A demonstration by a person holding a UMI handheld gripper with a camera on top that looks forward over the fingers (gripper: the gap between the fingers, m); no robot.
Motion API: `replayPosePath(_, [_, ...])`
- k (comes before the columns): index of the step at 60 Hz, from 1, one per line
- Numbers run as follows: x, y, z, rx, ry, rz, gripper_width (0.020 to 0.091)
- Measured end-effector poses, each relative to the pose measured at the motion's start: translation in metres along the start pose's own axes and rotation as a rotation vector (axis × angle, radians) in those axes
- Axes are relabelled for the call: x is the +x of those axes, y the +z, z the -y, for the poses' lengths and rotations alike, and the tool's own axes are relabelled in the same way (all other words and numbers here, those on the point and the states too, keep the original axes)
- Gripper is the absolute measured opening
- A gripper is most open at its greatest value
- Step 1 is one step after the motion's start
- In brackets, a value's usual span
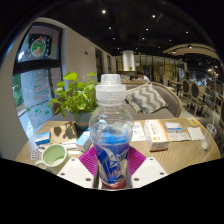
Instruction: Pour water
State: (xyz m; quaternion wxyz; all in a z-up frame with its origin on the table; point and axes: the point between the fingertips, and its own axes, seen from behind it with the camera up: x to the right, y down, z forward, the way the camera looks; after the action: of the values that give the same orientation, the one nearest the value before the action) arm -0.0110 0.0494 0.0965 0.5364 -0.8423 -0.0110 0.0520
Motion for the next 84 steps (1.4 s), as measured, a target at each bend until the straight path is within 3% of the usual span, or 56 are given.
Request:
replayPosePath(6, [0.007,0.011,-0.024,-0.020,-0.020,0.001,0.0365])
replayPosePath(8, [0.006,0.009,-0.021,0.014,-0.024,0.009,0.0367])
replayPosePath(18, [0.005,0.010,-0.022,0.043,-0.047,0.014,0.0377])
replayPosePath(25, [0.005,0.011,-0.022,0.035,-0.025,0.015,0.0500])
replayPosePath(29, [0.006,0.009,-0.027,-0.010,-0.032,0.007,0.0564])
replayPosePath(34, [0.003,0.000,-0.039,-0.086,-0.029,0.012,0.0842])
replayPosePath(35, [0.003,-0.003,-0.041,-0.097,-0.025,0.011,0.0870])
replayPosePath(37, [0.002,-0.010,-0.042,-0.117,-0.019,0.008,0.0847])
replayPosePath(56, [-0.019,-0.156,-0.024,-0.248,0.020,-0.110,0.0855])
replayPosePath(68, [-0.043,-0.238,-0.005,-0.238,0.031,-0.159,0.0855])
replayPosePath(84, [-0.056,-0.277,-0.004,-0.240,0.039,-0.192,0.0857])
